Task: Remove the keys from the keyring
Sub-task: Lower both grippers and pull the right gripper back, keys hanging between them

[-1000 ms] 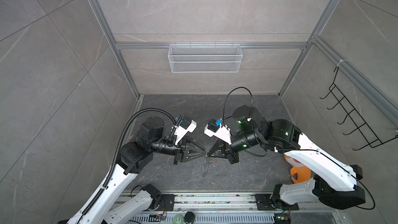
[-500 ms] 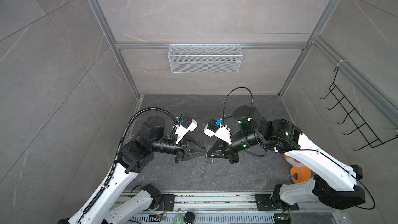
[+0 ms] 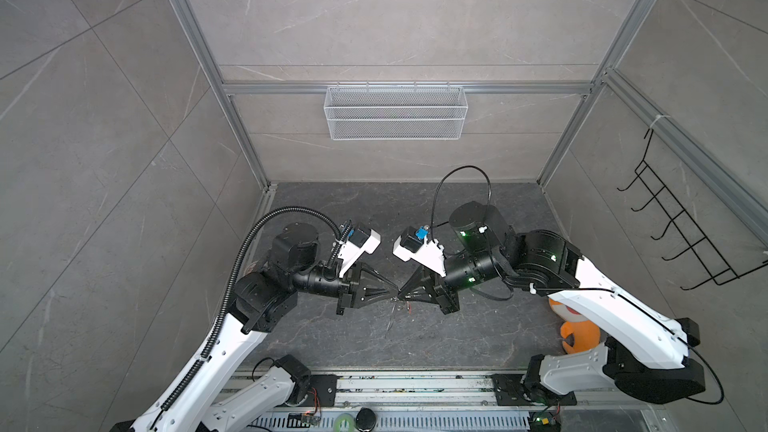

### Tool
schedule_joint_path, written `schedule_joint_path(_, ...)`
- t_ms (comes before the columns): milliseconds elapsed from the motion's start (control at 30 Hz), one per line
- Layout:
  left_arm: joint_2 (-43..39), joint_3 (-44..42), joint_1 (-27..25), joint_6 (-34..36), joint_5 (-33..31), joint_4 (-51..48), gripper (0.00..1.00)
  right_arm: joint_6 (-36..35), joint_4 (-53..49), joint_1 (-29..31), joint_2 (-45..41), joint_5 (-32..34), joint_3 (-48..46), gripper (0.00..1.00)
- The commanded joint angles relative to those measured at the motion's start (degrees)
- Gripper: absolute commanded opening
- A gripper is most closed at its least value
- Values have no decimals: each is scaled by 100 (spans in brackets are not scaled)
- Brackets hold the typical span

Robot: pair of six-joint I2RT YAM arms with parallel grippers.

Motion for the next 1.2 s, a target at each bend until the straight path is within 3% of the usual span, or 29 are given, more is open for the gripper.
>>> schedule_joint_path(0, -45, 17, -24, -112, 243, 410, 0, 94, 454, -5, -54, 28, -37, 0)
schedule_joint_path(133, -193, -183, -29, -363, 261, 971, 0, 118, 606, -4, -80, 59, -98, 0)
schedule_joint_path(300, -699, -713, -24, -642, -191, 2077, 0, 124, 1230, 1, -460, 315, -529, 35)
schedule_joint_path(400, -854, -957, -28, -756, -338, 2554, 0, 175, 1813, 3, -869, 625, -1008, 44)
schedule_joint_path(567, -1039, -1342, -26, -963, -579, 3359, 0, 384, 3095, -5, -1594, 1007, -2117, 48)
schedule_joint_path(733, -1114, -1588, -27, -1192, -717, 4162, 0, 489, 3933, -4, -1859, 903, -2761, 49)
schedule_joint_path(1167, -1117, -1645, -26, -1384, -744, 4565, 0, 555, 4195, -1, -1772, 538, -3057, 52)
